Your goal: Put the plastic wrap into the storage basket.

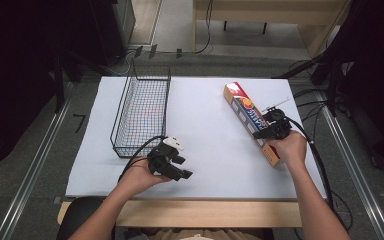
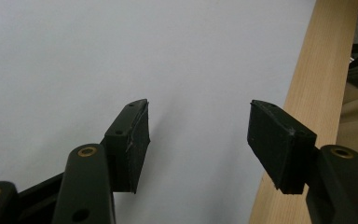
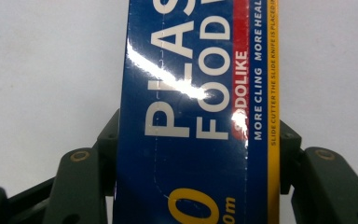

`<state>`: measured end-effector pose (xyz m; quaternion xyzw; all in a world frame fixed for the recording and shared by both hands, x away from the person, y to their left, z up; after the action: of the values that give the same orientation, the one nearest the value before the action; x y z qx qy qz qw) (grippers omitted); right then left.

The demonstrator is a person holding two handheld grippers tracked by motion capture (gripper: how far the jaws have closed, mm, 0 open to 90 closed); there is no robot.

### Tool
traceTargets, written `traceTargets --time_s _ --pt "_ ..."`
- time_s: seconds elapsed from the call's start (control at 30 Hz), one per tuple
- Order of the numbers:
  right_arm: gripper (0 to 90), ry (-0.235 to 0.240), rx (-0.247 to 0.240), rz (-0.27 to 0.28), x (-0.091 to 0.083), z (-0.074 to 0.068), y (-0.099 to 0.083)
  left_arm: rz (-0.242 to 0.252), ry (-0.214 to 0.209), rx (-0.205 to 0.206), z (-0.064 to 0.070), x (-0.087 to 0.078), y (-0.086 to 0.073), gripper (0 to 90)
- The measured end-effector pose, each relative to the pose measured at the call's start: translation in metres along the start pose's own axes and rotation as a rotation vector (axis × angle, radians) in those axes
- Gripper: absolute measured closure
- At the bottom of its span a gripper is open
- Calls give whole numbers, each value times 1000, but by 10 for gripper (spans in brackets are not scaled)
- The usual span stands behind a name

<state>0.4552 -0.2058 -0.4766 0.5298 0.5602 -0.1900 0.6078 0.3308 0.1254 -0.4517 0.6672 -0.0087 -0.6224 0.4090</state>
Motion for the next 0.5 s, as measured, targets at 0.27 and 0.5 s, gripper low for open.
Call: traceTargets --time_s 0.27,0.5 --pt "417 10 -24 47 -19 2 -2 6 2 -15 -3 -4 0 374" --pt "417 44 -57 50 -27 -4 -6 8 -2 -12 -3 -5 0 364"
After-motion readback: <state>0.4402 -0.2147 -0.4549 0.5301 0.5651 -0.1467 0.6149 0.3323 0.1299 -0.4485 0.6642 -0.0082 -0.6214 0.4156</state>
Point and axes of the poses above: each handheld gripper's, and its own axes: x roughly forward along the jaws, y roughly out of its top, z roughly to its right, the point moved 4 cm from there along x, roughly forward along the jaws, and after that the axes turned 7 degrees about y, right-handed, at the moved point
